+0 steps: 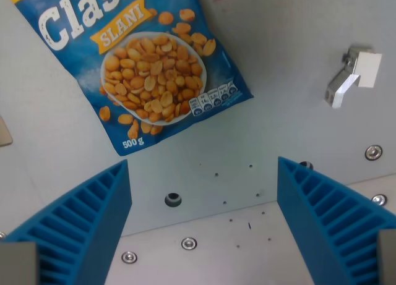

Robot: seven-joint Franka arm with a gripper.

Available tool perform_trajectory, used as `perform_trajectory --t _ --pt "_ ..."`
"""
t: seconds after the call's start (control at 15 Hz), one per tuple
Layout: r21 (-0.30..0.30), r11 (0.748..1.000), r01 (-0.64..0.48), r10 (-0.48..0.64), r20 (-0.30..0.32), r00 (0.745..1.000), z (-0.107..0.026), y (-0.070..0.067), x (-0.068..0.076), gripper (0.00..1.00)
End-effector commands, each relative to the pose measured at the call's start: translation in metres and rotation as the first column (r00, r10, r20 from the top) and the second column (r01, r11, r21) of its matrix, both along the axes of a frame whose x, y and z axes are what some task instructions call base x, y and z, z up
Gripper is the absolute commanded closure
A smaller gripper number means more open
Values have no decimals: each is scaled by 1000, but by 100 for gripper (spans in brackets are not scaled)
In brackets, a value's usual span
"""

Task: Rotate around base positive y

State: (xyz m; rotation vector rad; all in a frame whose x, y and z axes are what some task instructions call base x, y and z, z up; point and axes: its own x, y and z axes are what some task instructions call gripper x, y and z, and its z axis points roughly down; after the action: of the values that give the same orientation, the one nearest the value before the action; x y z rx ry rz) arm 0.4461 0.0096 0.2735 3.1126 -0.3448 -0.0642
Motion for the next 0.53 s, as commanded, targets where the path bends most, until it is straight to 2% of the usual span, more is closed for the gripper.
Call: perform_trajectory --t 0.07,0.53 --pt "0 1000 0 0 -141 990 6 0 5 0" --pt "0 1000 0 0 -233 972 6 0 5 0"
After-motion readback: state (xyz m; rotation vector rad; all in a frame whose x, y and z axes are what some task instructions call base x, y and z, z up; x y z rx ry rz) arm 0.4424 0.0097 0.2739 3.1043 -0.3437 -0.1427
